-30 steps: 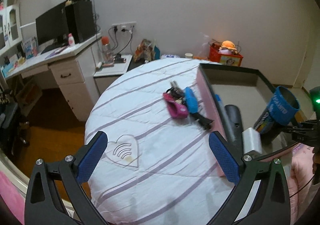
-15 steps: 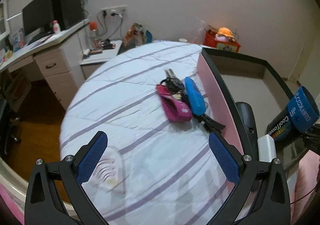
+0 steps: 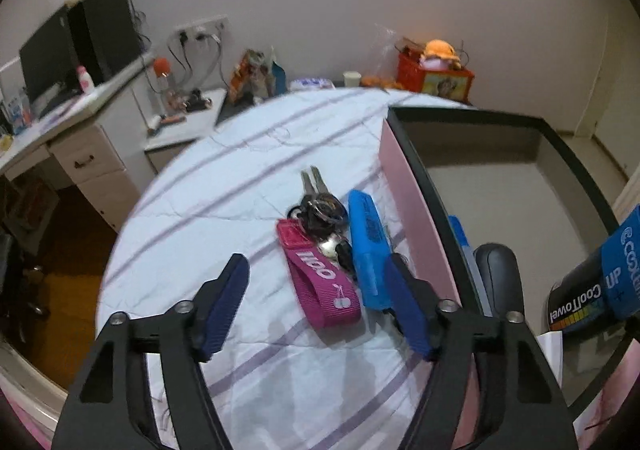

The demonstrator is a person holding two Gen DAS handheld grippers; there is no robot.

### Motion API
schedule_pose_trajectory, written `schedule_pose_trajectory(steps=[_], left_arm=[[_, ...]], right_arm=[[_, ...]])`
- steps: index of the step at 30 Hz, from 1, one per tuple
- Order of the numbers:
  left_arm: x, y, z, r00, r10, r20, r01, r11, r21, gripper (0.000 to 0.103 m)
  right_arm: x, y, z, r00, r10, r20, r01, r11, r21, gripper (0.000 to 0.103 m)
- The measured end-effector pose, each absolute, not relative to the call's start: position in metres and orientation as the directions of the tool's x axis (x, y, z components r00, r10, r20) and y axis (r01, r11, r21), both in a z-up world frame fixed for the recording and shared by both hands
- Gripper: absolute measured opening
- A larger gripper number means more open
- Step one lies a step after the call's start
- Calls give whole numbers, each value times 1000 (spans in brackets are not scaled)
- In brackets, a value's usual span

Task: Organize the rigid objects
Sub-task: 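Grasp the blue marker-like object beside the keys with the left tool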

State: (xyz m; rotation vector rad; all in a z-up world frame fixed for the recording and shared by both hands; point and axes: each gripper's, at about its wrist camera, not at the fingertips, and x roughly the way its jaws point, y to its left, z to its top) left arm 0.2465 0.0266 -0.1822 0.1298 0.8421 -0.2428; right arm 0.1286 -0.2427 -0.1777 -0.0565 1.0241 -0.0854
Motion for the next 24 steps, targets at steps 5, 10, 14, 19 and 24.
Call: schedule_pose_trajectory(steps=[5,10,14,19,24], left_arm=[[258,20,-194,596,-216,-773,310,950,-26,69],[270,17,-197,576,-243,-781,315,947,-62,66],[278,20,-203,532,-328,-780,333,929,-164,52],[274,16,-203,516,-370,-773,353,914,-201,36],[267,17,-204,535,-292,-792,338,934,-116,25]], right_arm=[[128,-243,-177,518,-98,-850,42,995,-89,23],[128,-243,-177,519,-98,-849,43,995,-88,23],[128,-243,-177,519,-99,-849,43,995,-89,23],[128,-243,-176,517,-101,-850,40,995,-94,23],[128,-243,-176,514,-100,-852,40,995,-93,23]])
